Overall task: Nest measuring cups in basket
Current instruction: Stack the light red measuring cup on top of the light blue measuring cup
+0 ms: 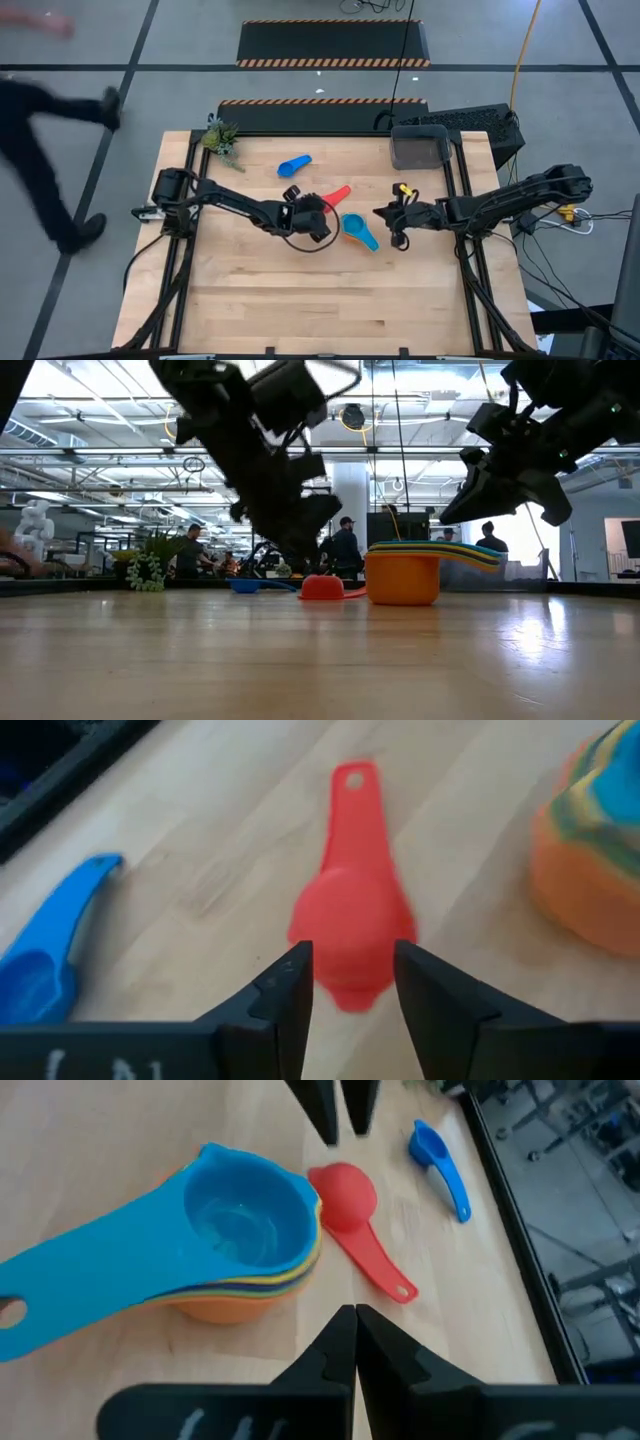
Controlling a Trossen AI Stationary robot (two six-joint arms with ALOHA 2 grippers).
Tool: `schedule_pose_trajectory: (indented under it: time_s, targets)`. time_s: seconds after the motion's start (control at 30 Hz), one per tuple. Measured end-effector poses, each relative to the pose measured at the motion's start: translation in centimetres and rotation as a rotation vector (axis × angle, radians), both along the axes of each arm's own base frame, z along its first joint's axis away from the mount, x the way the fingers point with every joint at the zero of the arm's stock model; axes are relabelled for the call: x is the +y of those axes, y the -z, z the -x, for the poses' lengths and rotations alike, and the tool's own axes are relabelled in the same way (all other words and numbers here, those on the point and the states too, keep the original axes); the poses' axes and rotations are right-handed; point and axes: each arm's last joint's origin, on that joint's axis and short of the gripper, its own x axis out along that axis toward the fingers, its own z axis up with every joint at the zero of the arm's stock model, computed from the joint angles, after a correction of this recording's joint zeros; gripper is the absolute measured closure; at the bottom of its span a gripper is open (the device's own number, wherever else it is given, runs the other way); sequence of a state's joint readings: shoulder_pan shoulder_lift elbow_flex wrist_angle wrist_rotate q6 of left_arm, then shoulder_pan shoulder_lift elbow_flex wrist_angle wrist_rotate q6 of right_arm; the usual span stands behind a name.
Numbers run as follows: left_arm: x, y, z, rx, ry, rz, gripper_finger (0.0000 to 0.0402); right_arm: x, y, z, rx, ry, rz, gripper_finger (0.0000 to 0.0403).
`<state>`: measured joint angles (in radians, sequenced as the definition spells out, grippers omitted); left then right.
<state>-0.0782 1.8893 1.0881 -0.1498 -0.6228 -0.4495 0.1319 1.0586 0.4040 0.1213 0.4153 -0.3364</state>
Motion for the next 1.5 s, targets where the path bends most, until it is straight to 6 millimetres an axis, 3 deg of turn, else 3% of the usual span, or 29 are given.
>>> schedule_pose_trajectory:
  time_s: [0.23, 0.5, 0.8, 1.1, 1.5]
  targets:
    - [0.4, 1.1, 0.3, -0.122, 0.091, 0.051, 0.0259, -0.9, 1.1, 0.3, 0.055, -0.027, 0.060, 0.0391]
    - [0.6, 1.4, 0.5, -0.172, 0.105, 0.041, 0.0271, -1.9, 2.1, -0.8, 0.072, -0.041, 0.081, 0.0320]
    - [0.5, 1.7, 0.7, -0.157, 0.136, 0.084, 0.0275, -3.4, 4.1, -2.5, 0.177, -0.165, 0.363, 0.0254]
    - [2.1, 2.1, 1.1, -0.095, 0.078, 0.048, 0.0275, -5.9, 4.7, -4.2, 0.268, -0.272, 0.528, 0.0248]
    - [4.3, 2.5, 1.6, -0.011, 0.048, 0.022, 0.0275, -8.9, 3.2, -5.8, 0.302, -0.411, 0.676, 0.0248]
